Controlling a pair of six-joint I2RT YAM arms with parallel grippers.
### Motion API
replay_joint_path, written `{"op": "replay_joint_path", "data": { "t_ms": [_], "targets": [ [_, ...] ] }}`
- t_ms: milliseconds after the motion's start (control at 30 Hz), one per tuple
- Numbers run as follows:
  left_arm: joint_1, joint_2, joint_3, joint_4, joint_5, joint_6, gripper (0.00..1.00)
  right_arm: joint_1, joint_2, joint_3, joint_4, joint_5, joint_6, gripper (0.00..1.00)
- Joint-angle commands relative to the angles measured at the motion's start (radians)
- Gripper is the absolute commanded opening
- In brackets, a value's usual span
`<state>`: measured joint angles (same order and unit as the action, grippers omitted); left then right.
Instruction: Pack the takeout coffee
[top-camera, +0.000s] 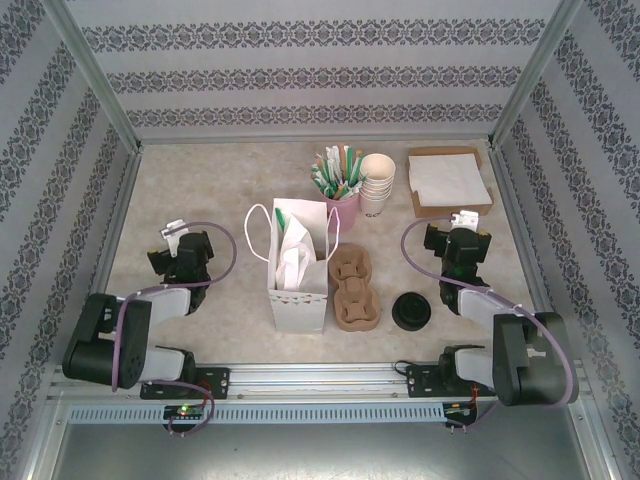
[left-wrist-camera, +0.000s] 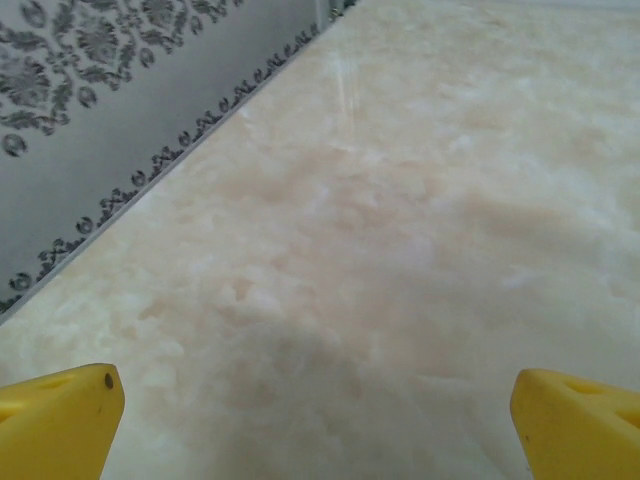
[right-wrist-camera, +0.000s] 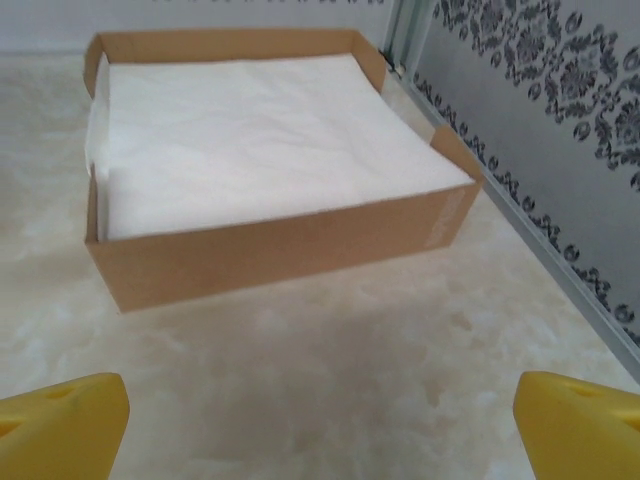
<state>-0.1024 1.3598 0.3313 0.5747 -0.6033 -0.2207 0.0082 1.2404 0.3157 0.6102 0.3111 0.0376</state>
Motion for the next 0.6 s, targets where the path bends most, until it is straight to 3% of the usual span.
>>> {"op": "replay_joint_path", "data": {
  "t_ms": [0, 100, 200, 267, 300, 367, 433, 500, 533, 567],
  "targets": [
    [0.011, 0.035, 0.056, 0.154, 0.034, 0.089, 1.0, -0.008, 0.032, 0.012, 0.105, -0.044, -0.028, 0.98],
    [0.012, 0.086, 0.113, 0.12, 0.116, 0.137, 1.0, -0.008, 0.048, 0.022, 0.08, -0.057, -0.041, 0.98],
    [0.01, 0.173, 0.064, 0.344, 0.184, 0.212, 1.0, 0.002, 0.043, 0.022, 0.08, -0.108, -0.069, 0.98],
    [0.015, 0.151, 0.091, 0.231, 0.248, 0.191, 1.0, 0.015, 0.041, 0.022, 0.08, -0.136, -0.088, 0.98],
    [0.015, 0.18, 0.079, 0.312, 0.266, 0.219, 1.0, 0.021, 0.042, 0.022, 0.074, -0.158, -0.096, 0.98],
    [0.021, 0.165, 0.085, 0.259, 0.306, 0.21, 1.0, 0.024, 0.043, 0.022, 0.06, -0.195, -0.102, 0.98],
    [0.039, 0.177, 0.057, 0.336, 0.367, 0.219, 1.0, 0.024, 0.043, 0.022, 0.06, -0.198, -0.094, 0.98],
    [0.05, 0.206, 0.031, 0.373, 0.426, 0.211, 1.0, 0.011, 0.039, -0.004, 0.146, -0.232, -0.017, 0.98],
    [0.053, 0.26, 0.011, 0.515, 0.416, 0.229, 1.0, 0.01, 0.043, -0.021, 0.198, -0.271, -0.015, 0.98],
    [0.053, 0.237, 0.0, 0.489, 0.425, 0.225, 1.0, 0.021, 0.051, -0.019, 0.204, -0.289, -0.038, 0.98]
  ]
}}
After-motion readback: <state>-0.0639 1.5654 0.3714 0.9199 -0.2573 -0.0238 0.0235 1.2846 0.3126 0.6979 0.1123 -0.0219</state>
